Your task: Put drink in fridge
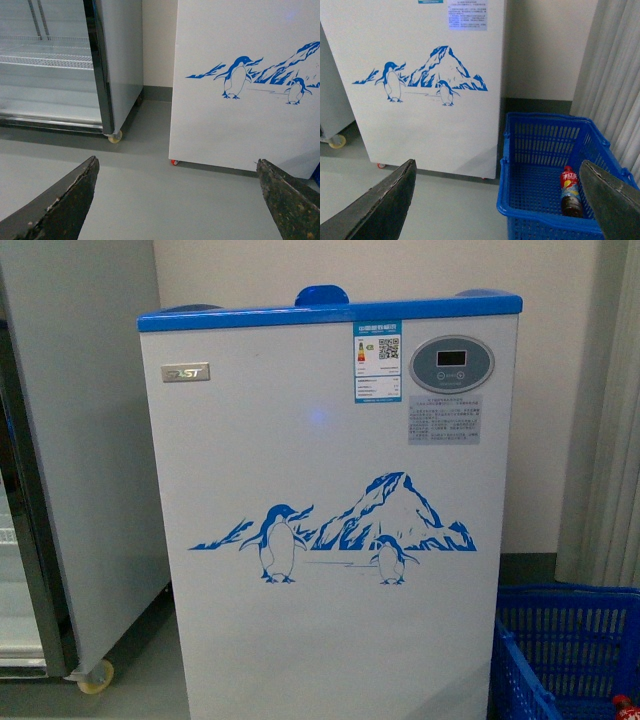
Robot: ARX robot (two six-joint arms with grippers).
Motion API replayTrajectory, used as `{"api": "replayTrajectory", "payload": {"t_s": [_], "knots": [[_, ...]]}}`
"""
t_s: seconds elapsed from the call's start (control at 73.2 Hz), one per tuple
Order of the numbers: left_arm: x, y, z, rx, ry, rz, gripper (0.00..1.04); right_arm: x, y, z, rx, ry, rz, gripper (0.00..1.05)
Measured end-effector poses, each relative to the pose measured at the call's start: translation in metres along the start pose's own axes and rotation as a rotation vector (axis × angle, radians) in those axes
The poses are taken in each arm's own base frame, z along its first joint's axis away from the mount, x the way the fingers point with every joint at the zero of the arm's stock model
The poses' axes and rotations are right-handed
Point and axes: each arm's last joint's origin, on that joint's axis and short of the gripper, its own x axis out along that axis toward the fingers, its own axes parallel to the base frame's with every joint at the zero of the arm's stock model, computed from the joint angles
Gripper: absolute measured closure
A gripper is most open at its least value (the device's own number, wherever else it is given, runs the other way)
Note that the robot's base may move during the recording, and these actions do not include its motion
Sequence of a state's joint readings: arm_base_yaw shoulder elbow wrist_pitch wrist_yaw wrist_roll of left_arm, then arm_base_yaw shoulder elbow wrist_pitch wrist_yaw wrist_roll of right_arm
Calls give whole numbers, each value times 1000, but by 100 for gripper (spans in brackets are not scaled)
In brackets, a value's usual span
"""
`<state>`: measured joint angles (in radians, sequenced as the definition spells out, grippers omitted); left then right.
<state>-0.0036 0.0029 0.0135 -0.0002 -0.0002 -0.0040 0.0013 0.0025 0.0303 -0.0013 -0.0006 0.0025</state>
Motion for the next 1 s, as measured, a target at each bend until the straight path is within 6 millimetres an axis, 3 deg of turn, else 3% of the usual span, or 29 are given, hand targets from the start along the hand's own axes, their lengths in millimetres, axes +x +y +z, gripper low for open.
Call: {"api": "replayTrajectory", "payload": {"t_s": [0.997], "knots": [[0, 0, 0, 0, 0, 0, 8, 0, 0, 0, 0, 0, 0, 7]]}}
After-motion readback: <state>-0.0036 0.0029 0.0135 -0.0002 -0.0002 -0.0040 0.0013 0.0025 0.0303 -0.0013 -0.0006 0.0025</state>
